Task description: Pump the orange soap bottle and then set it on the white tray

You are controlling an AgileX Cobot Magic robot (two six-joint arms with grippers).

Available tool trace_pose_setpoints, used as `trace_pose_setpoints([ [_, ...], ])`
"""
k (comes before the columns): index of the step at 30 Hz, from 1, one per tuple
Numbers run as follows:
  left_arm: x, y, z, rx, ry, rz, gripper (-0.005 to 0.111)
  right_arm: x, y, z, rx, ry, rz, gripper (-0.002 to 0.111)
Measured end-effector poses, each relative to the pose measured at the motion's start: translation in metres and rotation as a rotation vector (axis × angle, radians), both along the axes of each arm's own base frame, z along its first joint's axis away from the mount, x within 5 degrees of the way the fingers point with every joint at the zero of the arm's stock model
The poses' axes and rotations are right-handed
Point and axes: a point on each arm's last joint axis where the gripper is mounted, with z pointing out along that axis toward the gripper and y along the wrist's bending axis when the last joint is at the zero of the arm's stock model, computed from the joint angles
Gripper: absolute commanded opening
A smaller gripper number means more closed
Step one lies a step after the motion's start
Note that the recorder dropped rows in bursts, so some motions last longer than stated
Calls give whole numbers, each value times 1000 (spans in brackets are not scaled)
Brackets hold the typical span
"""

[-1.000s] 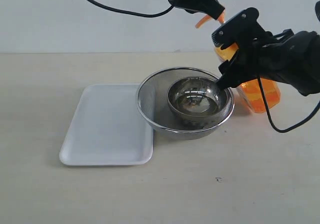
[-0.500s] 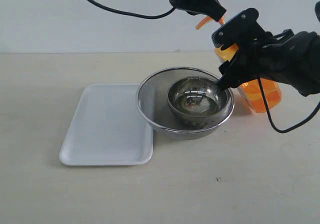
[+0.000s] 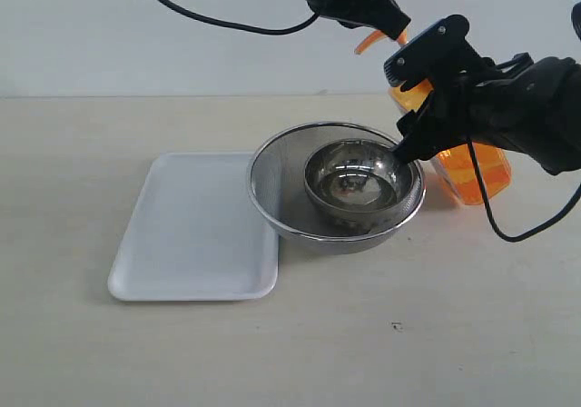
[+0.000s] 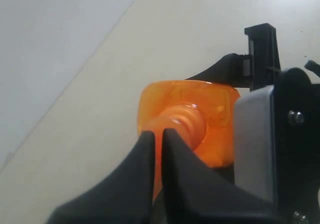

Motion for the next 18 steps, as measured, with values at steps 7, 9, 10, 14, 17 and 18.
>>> trace_pose_setpoints([
  [7, 0, 0, 0, 7, -1, -2, 5, 0, 0, 0, -2, -1, 2, 0],
  [9, -1, 1, 3, 3, -7, -2, 5, 0, 0, 0, -2, -1, 2, 0],
  [10, -2, 2, 6, 2, -12, -2, 5, 0, 0, 0, -4, -1, 3, 0],
  [14, -7, 4, 13, 23, -43, -7, 5, 0, 1, 0, -13, 1, 16, 0],
  [17, -13, 8, 23, 60, -82, -15, 5, -1, 2, -1, -6, 12, 23, 0],
  [18, -16, 10, 29, 68, -98, -18, 5, -2, 3, 0, 1, 15, 28, 0],
])
